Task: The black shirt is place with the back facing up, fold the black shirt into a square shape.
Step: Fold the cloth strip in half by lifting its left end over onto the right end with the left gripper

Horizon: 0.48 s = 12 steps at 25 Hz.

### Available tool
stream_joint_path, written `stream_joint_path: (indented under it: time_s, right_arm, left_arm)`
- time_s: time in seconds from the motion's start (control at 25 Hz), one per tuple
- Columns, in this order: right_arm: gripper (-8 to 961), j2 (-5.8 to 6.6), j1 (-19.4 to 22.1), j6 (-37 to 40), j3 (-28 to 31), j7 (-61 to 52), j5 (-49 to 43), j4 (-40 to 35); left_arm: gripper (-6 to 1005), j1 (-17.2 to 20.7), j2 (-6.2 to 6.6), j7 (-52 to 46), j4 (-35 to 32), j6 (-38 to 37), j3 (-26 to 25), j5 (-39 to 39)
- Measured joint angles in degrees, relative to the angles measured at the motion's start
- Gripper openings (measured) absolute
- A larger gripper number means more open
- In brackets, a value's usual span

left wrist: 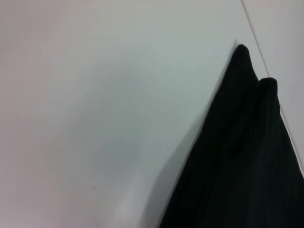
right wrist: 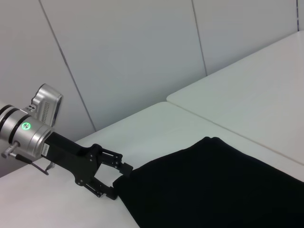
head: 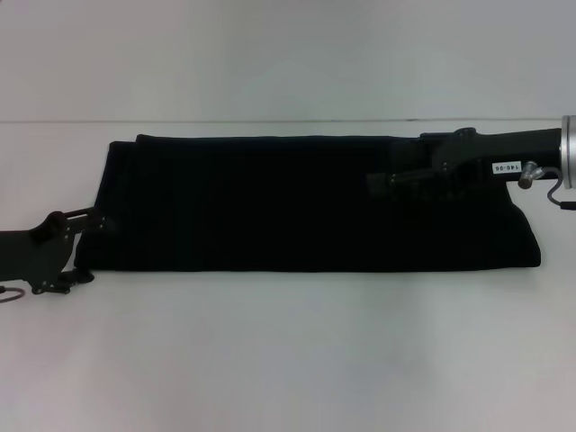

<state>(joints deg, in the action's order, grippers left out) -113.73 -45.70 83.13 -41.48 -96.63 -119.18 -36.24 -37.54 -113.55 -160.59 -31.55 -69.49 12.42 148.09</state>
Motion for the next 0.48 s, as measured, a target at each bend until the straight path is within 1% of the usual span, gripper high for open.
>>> stream_joint_path:
  time_s: [0.48]
  right_arm:
    - [900,-0.08,0.00,-0.08,0.16,-0.13,0.00,-0.08]
  left_arm:
    - [912,-0.62,0.03,1.26,0.79,2.72,0.00,-1.20]
